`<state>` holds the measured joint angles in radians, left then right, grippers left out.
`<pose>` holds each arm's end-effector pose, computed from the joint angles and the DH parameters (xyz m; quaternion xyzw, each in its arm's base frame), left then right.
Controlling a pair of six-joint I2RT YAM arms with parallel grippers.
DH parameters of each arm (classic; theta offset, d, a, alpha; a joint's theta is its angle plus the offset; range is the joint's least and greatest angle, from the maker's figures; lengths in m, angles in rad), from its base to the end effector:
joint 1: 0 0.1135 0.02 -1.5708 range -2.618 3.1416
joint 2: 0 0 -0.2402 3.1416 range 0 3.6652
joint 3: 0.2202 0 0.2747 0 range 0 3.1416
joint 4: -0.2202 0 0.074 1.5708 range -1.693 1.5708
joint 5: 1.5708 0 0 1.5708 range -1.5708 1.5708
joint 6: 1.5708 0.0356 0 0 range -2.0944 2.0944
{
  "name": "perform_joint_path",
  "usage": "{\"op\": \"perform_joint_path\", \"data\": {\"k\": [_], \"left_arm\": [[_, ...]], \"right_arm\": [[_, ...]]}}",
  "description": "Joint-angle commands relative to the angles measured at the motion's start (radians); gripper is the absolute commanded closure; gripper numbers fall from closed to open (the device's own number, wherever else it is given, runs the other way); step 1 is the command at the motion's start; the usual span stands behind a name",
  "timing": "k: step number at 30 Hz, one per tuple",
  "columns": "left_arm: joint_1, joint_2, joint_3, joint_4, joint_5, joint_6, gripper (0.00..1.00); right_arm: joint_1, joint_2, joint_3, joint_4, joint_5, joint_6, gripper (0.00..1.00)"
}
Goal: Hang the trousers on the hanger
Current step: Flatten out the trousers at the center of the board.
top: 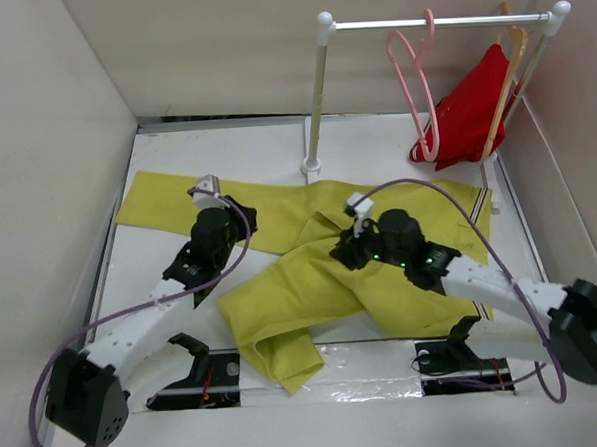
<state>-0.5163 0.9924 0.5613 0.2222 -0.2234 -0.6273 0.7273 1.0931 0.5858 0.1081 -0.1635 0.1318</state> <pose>0.2332 -0.1233 0.2346 -0.1129 0.7671 -0.2657 0.5730 0.2005 0.1862 0.2066 -0.2868 0.7807 0.2913 0.4726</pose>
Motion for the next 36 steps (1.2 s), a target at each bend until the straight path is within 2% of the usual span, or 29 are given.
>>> {"op": "perform_joint_path", "data": {"k": [1, 2, 4, 5, 8, 11, 14, 19, 22, 23, 25, 26, 27, 29, 32, 36], "left_arm": [[-0.007, -0.162, 0.116, -0.069, -0.056, -0.023, 0.93], [-0.007, -0.194, 0.129, -0.084, -0.079, -0.019, 0.88], [-0.007, -0.291, 0.15, -0.148, -0.118, -0.011, 0.81], [-0.007, -0.317, 0.17, -0.17, -0.134, 0.0, 0.75], [-0.007, -0.391, 0.204, -0.274, -0.207, 0.015, 0.68], [-0.007, -0.442, 0.218, -0.349, -0.246, 0.015, 0.66], [-0.007, -0.495, 0.213, -0.365, -0.237, 0.014, 0.65], [-0.007, -0.543, 0.209, -0.385, -0.254, 0.014, 0.63], [-0.007, -0.56, 0.19, -0.376, -0.248, 0.012, 0.63], [-0.007, -0.561, 0.184, -0.374, -0.249, 0.011, 0.62], [-0.007, -0.557, 0.187, -0.383, -0.249, 0.009, 0.63], [-0.007, -0.554, 0.186, -0.38, -0.246, 0.009, 0.62], [-0.007, -0.546, 0.181, -0.367, -0.237, 0.012, 0.61], [-0.007, -0.525, 0.178, -0.351, -0.199, 0.02, 0.57], [-0.007, -0.453, 0.186, -0.35, -0.15, 0.028, 0.56], [-0.007, -0.35, 0.166, -0.262, -0.062, 0.024, 0.55]], "right_arm": [[0.157, 0.181, 0.165, 0.136, -0.03, -0.109, 0.5], [0.188, 0.233, 0.204, 0.145, -0.04, -0.121, 0.38], [0.277, 0.38, 0.331, 0.14, -0.057, -0.121, 0.3], [0.309, 0.424, 0.376, 0.131, -0.048, -0.121, 0.26], [0.435, 0.561, 0.553, 0.038, 0.018, -0.173, 0.19], [0.53, 0.666, 0.675, -0.076, 0.114, -0.156, 0.16], [0.583, 0.728, 0.707, -0.105, 0.191, -0.118, 0.16], [0.607, 0.858, 0.759, -0.172, 0.242, -0.061, 0.18], [0.607, 0.916, 0.811, -0.206, 0.245, -0.06, 0.26], [0.607, 0.919, 0.818, -0.206, 0.261, -0.054, 0.46], [0.594, 0.898, 0.825, -0.193, 0.274, -0.043, 0.65], [0.593, 0.88, 0.821, -0.182, 0.278, -0.031, 0.86], [0.577, 0.855, 0.812, -0.164, 0.28, -0.029, 0.92], [0.541, 0.759, 0.755, -0.111, 0.301, -0.018, 0.99], [0.453, 0.647, 0.672, -0.013, 0.294, 0.009, 1.0], [0.289, 0.42, 0.447, 0.067, 0.246, 0.061, 1.0]]}}
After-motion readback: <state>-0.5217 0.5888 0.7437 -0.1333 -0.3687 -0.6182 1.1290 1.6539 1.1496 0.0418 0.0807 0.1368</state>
